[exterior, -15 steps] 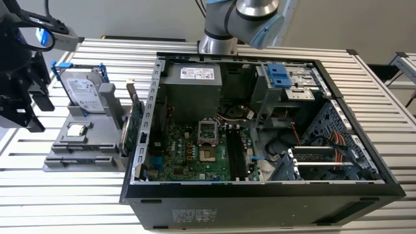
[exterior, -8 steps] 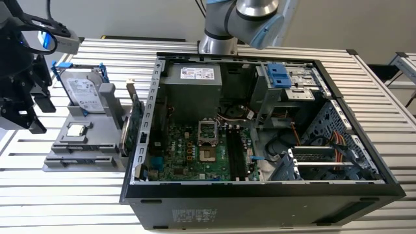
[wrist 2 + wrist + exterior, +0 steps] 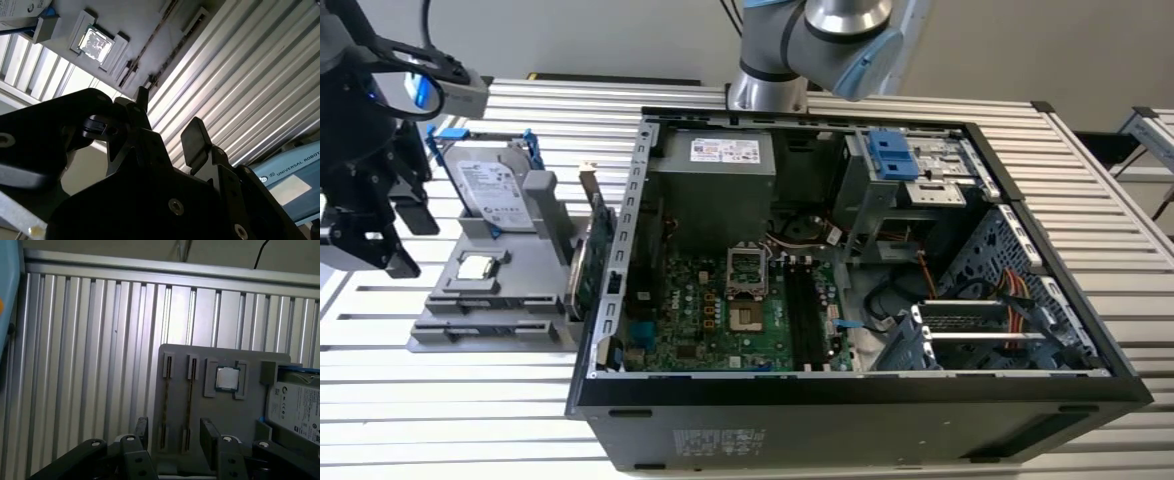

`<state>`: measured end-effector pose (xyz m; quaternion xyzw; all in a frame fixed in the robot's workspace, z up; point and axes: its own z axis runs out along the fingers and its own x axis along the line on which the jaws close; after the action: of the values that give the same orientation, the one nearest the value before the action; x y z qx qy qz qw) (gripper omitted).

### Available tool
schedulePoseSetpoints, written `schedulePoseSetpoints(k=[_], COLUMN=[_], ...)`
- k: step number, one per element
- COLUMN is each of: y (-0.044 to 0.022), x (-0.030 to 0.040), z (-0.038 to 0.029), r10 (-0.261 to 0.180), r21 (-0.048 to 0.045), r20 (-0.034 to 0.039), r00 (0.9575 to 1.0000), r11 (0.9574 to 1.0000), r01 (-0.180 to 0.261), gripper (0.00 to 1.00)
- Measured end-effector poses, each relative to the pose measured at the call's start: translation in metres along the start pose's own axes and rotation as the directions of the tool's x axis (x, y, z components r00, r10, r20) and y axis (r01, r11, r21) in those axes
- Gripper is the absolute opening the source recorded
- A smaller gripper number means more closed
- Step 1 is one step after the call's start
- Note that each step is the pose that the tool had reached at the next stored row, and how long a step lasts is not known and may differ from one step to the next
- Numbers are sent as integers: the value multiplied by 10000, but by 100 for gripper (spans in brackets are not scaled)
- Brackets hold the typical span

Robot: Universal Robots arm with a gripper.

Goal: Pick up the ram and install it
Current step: 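Pick up the ram and move it above insertion slot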

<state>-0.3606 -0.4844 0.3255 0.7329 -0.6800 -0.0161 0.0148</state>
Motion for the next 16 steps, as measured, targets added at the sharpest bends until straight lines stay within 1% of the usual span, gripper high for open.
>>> schedulePoseSetpoints(k=[16], y=[-17], x=[-4], z=[110], r10=[0], r21=[1], r20=[0], r00=[10000], r11=[10000], r01=[0], gripper=[100])
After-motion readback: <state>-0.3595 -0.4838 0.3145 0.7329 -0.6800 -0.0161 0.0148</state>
